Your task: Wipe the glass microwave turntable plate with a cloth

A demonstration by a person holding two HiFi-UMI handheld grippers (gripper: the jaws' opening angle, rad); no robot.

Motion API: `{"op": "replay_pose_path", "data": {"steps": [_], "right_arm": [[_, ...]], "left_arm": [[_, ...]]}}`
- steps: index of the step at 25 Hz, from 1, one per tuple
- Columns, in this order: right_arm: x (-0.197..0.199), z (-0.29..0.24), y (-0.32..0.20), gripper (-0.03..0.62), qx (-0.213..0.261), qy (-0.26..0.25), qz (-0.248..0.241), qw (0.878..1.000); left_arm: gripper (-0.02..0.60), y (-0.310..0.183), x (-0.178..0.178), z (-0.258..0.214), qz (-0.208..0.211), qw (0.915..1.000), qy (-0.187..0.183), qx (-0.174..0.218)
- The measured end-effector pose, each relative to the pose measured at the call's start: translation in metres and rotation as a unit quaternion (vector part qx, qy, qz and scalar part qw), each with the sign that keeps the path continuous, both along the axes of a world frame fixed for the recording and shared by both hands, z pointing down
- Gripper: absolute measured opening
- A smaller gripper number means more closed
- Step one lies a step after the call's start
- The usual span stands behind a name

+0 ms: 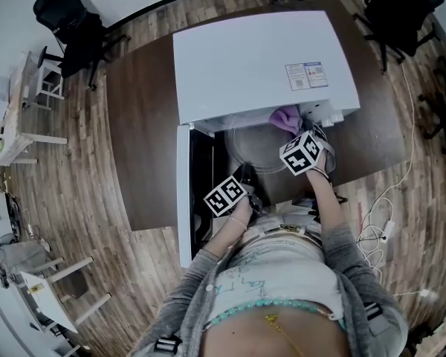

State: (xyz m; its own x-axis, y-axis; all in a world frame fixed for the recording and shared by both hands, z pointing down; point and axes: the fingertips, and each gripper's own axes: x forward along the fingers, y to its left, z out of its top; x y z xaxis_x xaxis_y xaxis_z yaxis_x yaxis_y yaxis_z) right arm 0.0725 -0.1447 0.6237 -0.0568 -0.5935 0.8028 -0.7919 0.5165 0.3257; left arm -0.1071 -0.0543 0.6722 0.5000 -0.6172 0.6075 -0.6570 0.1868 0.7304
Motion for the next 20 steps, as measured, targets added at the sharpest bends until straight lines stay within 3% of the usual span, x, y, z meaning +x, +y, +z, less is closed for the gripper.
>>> {"op": "replay_pose_path", "data": {"steps": [20], "right_arm": [[0.002, 0.017, 0.044, 0.109, -0.050, -0.005, -0.003, 0.999]], "left_arm": [[0.061, 0.000, -0.001, -0.001, 0.004, 1.0000, 0.006, -0.001]]}}
